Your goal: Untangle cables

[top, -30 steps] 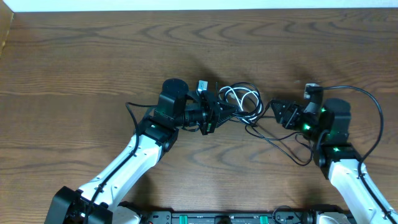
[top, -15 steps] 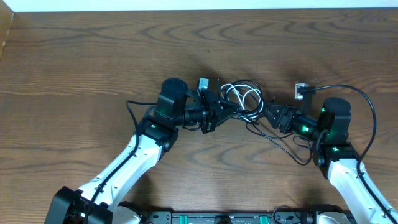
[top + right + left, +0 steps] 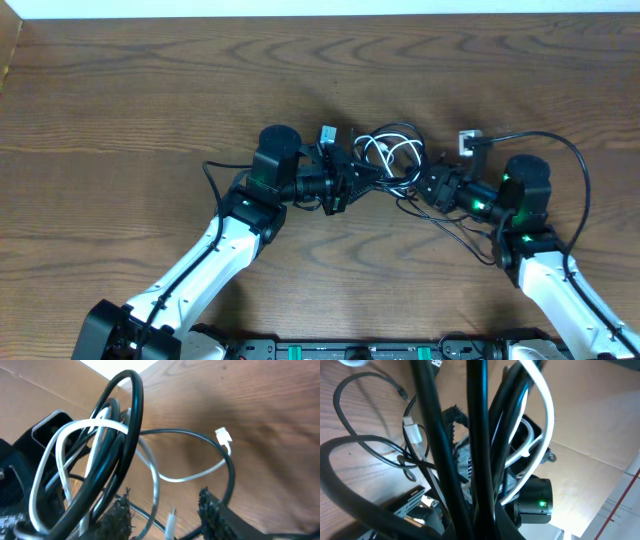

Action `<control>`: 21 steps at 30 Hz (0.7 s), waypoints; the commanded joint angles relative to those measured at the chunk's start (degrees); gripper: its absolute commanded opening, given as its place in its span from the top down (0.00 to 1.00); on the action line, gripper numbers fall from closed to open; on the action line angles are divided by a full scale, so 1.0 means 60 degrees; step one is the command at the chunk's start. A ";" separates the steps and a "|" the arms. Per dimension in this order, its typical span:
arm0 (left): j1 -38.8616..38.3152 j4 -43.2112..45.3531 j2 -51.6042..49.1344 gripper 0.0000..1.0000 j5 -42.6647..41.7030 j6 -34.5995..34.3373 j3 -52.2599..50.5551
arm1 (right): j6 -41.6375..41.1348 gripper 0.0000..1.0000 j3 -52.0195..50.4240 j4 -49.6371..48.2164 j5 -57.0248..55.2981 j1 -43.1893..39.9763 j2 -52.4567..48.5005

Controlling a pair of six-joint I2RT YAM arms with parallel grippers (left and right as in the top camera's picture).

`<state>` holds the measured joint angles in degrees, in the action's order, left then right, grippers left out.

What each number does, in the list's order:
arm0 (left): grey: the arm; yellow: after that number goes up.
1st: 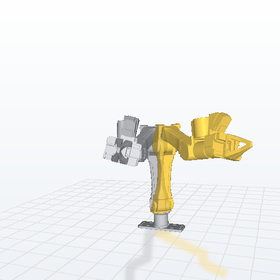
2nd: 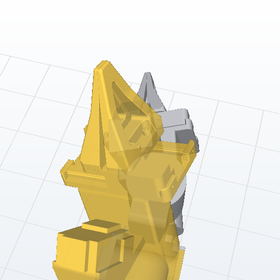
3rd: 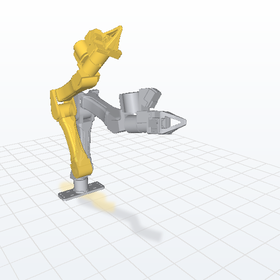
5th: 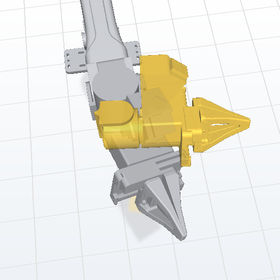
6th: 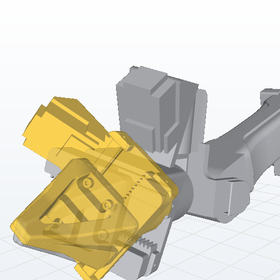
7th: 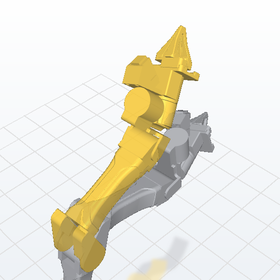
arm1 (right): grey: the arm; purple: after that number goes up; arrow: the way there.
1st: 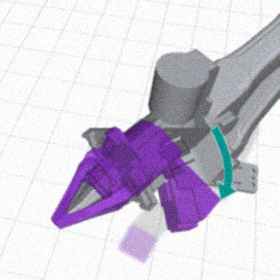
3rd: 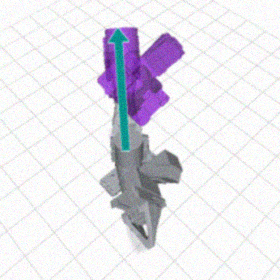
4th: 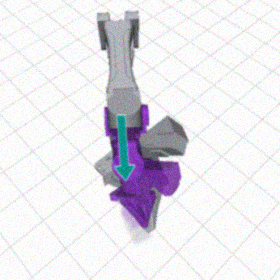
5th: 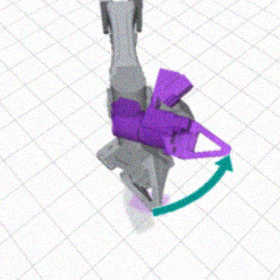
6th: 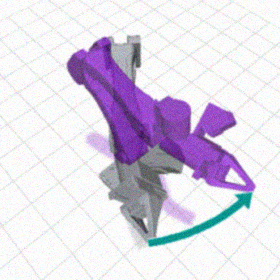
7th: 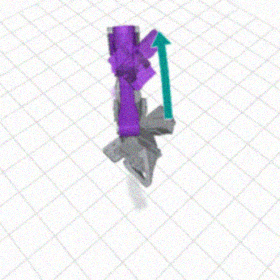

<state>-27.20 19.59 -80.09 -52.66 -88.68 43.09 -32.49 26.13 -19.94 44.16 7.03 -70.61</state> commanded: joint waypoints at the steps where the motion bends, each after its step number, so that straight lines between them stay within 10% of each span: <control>1: -0.0022 0.0080 0.0044 0.92 -0.0656 0.0022 0.0117 | -0.0036 0.63 0.0000 -0.0135 -0.0816 0.0353 -0.0113; 6: -0.0022 0.0076 0.0044 0.92 -0.0871 0.0025 0.0117 | 0.0168 0.99 0.0000 -0.0222 -0.2084 0.0229 -0.0109; 21: 0.0659 0.0182 0.0044 0.92 -0.0634 0.0098 0.0117 | 0.1497 0.99 0.0000 0.2492 -0.6397 -0.1260 0.0430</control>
<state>-26.13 19.55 -80.09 -55.64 -88.68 43.09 -25.04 26.09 -7.92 17.61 3.11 -70.50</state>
